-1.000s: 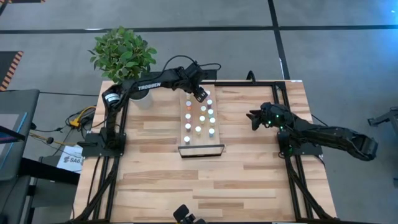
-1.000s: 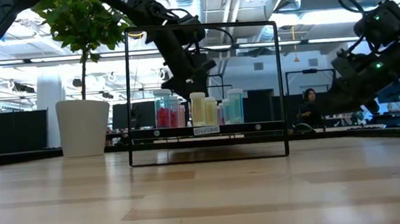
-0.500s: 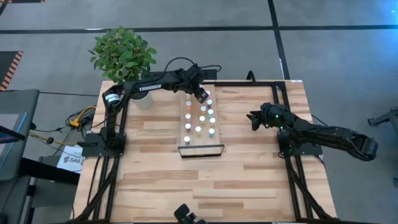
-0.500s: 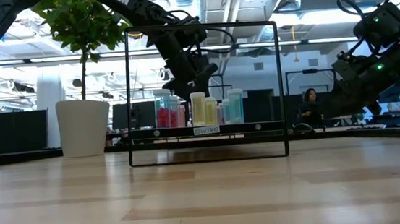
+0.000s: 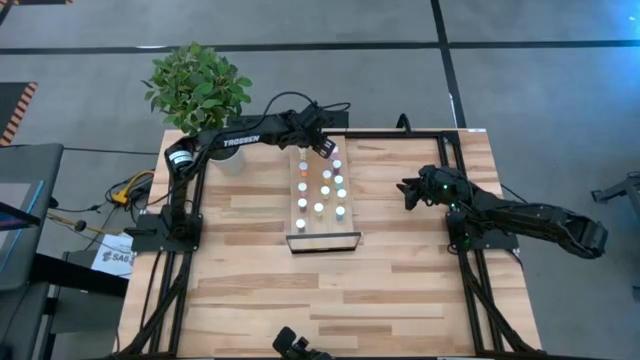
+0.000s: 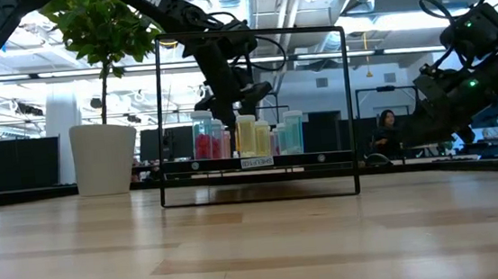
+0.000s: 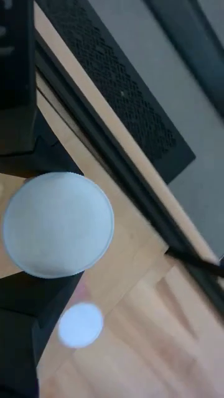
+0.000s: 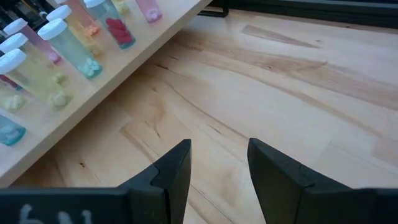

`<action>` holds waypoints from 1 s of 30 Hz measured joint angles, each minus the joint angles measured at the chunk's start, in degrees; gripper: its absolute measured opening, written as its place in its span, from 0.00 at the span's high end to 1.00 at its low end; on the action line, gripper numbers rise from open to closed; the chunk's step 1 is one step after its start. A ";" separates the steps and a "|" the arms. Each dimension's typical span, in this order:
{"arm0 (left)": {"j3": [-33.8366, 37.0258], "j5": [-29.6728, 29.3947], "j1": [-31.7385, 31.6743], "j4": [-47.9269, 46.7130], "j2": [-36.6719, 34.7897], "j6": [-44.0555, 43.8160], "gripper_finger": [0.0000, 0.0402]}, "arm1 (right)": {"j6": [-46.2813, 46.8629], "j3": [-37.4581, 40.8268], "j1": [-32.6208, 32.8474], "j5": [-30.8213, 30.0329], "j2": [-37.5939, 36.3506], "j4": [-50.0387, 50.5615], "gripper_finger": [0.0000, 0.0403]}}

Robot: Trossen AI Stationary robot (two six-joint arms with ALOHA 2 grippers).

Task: Pick and place medicine bottles onto shelf by color
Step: Put the orange pill bottle on the shelf

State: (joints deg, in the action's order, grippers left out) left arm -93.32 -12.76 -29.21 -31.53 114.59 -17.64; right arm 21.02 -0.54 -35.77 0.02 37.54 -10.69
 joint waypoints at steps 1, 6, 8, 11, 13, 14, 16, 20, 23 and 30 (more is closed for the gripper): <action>0.00 -0.74 0.00 0.00 0.00 -0.73 0.56 | 0.00 0.00 0.00 -0.01 0.00 0.01 0.55; 0.00 -1.59 -0.02 0.19 0.00 -2.54 0.56 | 0.07 0.00 0.00 -0.03 0.00 0.01 0.55; 0.00 -1.65 0.16 0.44 0.00 -2.93 0.56 | 0.07 0.00 0.00 -0.03 0.00 0.01 0.55; 0.00 -3.30 0.72 1.30 0.00 -3.03 0.56 | 0.07 0.00 0.00 -0.03 0.00 0.01 0.55; 0.00 -5.42 1.07 1.74 0.00 -4.17 0.56 | 0.07 0.00 0.00 -0.05 0.00 0.01 0.55; 0.00 -6.44 1.15 1.66 0.00 -4.58 0.56 | 0.06 0.00 0.00 -0.05 0.00 -0.01 0.55; 0.00 -7.01 1.34 1.70 0.00 -4.75 0.56 | 0.04 0.00 0.00 -0.05 0.00 0.01 0.55; 0.00 -7.44 1.65 2.16 0.00 -4.93 0.56 | 0.04 0.02 0.00 -0.05 0.00 0.00 0.55; 0.00 -8.56 1.79 2.60 0.00 -4.96 0.56 | 0.04 0.02 0.00 -0.05 0.00 0.01 0.55; 4.02 -9.02 2.27 6.20 0.04 -8.22 0.56 | 0.00 0.02 0.02 -0.05 0.00 0.00 0.55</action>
State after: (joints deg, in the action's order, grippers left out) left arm -89.30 -21.78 -26.94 -25.33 114.63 -25.86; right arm 21.02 -0.51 -35.75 -0.03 37.54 -10.68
